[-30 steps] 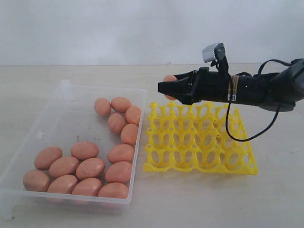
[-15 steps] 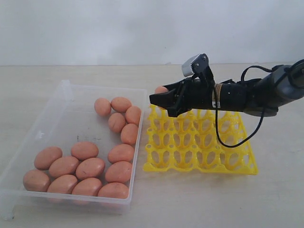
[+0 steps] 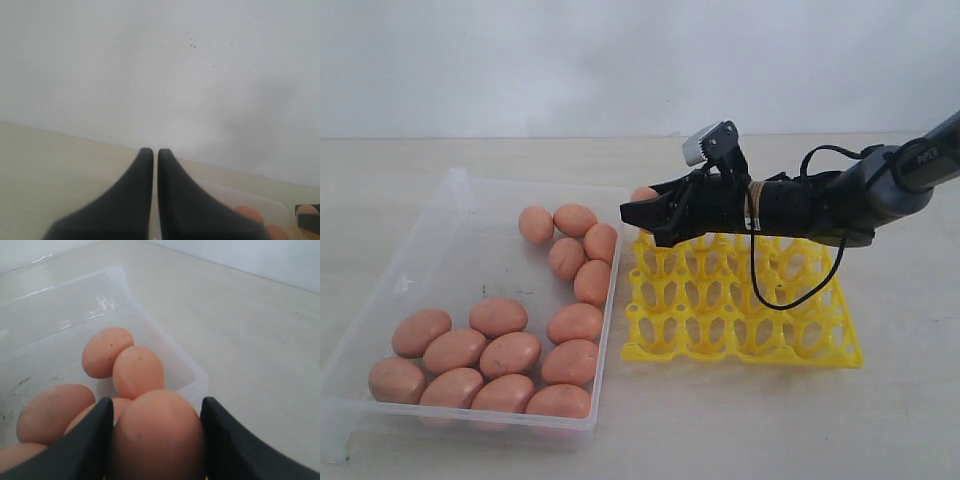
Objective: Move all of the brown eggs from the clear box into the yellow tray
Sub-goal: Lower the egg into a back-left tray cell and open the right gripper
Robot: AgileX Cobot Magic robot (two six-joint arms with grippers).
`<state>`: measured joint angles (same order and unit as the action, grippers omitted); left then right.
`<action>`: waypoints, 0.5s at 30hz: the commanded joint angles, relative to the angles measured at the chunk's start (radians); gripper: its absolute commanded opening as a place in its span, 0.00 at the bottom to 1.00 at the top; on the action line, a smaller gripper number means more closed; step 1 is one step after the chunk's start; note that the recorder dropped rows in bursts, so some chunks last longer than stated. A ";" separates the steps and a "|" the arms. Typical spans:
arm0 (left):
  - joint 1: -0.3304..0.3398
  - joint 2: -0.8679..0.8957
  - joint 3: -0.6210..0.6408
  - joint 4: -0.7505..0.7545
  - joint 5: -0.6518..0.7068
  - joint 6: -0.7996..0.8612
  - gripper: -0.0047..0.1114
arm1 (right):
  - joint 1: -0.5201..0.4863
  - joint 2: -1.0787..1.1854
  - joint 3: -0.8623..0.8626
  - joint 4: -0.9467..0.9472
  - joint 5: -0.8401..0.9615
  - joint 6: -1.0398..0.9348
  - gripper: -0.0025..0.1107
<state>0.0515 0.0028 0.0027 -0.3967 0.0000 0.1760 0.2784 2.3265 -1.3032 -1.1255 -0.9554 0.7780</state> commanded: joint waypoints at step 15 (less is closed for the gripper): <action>-0.004 -0.003 -0.003 -0.005 0.000 0.006 0.07 | 0.000 0.000 -0.008 -0.023 0.068 0.058 0.08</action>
<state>0.0515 0.0028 0.0027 -0.3967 0.0000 0.1760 0.2784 2.3321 -1.3110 -1.1345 -0.8846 0.8155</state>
